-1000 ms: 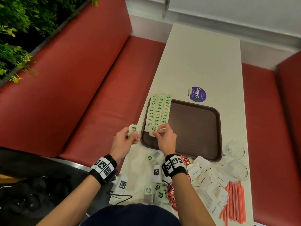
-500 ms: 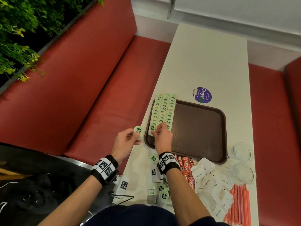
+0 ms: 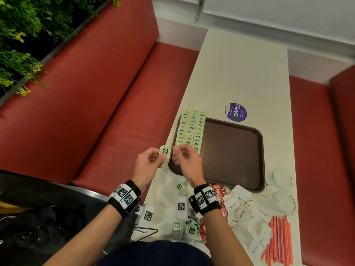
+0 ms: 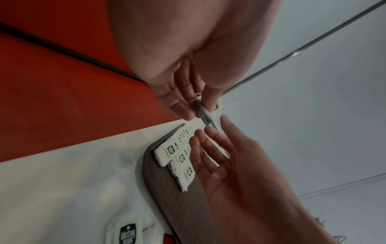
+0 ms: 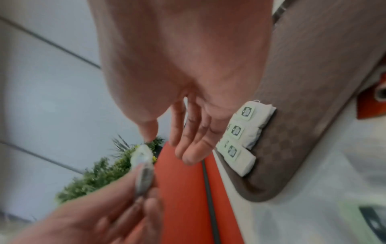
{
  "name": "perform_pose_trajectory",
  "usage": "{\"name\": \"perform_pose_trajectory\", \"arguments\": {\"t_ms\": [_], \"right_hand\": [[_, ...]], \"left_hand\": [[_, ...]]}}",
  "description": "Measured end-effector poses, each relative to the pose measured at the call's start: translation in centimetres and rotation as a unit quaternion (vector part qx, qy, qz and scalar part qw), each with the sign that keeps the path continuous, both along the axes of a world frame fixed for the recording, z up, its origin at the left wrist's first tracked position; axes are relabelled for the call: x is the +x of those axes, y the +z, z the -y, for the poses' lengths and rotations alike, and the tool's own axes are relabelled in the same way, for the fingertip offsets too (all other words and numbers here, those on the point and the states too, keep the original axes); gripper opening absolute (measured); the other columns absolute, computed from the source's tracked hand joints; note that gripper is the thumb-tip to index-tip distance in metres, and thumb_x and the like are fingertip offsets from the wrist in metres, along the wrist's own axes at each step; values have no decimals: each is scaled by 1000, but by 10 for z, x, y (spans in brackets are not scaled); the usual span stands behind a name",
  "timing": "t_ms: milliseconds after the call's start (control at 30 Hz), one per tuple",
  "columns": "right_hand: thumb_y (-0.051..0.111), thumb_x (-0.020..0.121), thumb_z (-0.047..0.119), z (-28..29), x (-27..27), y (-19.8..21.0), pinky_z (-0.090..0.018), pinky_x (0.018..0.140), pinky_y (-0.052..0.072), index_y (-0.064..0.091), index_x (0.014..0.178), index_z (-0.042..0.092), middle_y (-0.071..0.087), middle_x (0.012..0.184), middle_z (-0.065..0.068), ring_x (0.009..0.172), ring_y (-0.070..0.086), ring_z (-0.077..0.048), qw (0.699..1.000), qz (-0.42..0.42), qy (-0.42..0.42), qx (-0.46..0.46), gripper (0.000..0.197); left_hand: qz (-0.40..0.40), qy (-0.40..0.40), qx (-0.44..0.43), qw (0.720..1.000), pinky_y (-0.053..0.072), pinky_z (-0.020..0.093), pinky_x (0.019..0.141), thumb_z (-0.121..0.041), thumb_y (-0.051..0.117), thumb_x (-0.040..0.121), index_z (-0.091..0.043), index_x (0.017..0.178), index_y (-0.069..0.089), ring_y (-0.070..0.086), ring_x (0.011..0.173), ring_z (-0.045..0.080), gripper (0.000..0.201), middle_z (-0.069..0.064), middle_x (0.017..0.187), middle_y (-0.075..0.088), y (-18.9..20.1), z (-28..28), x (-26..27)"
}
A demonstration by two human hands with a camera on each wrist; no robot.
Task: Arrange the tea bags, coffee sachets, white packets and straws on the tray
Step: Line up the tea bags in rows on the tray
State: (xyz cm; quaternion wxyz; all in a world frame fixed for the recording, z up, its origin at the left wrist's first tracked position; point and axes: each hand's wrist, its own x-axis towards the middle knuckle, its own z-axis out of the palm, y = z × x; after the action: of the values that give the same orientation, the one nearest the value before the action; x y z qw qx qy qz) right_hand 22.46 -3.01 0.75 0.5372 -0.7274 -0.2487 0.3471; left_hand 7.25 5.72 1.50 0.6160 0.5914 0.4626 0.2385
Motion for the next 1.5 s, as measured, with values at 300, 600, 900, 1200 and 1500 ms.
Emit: {"name": "perform_pose_trajectory", "arguments": {"t_ms": [300,600,900,1200,1500], "right_hand": [[85,96,22,33,-13,-1,-34,87,65,67,104,20,80,98,1,92,79,-16,998,-19,-20,50,20],[84,93,18,36,23,-44,-27,95,59,70,91,28,79,88,14,86,73,4,981,89,-157,-68,17],[79,96,9,14,15,-57,-1,69,45,72,94,19,75,86,9,82,71,-1,977,107,-142,-115,12],[70,102,15,16,23,-49,-29,89,60,80,107,17,78,98,5,89,73,-10,974,176,-58,-129,12],[69,103,33,94,21,-23,-30,79,62,75,99,31,76,91,15,82,71,-2,944,257,93,-186,8]], "left_hand": [[-20,-23,21,999,66,46,80,-22,76,101,-18,99,76,76,89,28,4,6,91,79,-12,11,14],[-181,-52,99,977,58,33,82,-28,73,101,-23,102,74,72,89,13,6,-8,96,76,-47,-3,20],[-258,-108,134,951,57,38,98,-13,80,93,-19,121,70,71,90,19,30,-1,101,65,-70,-4,36],[-248,-158,120,948,56,31,94,-12,78,94,-15,130,67,73,88,16,37,-1,98,73,-60,-4,24],[-205,-335,194,899,54,17,75,-16,73,100,-24,103,76,68,85,2,8,-13,92,73,-32,32,-39]]}}
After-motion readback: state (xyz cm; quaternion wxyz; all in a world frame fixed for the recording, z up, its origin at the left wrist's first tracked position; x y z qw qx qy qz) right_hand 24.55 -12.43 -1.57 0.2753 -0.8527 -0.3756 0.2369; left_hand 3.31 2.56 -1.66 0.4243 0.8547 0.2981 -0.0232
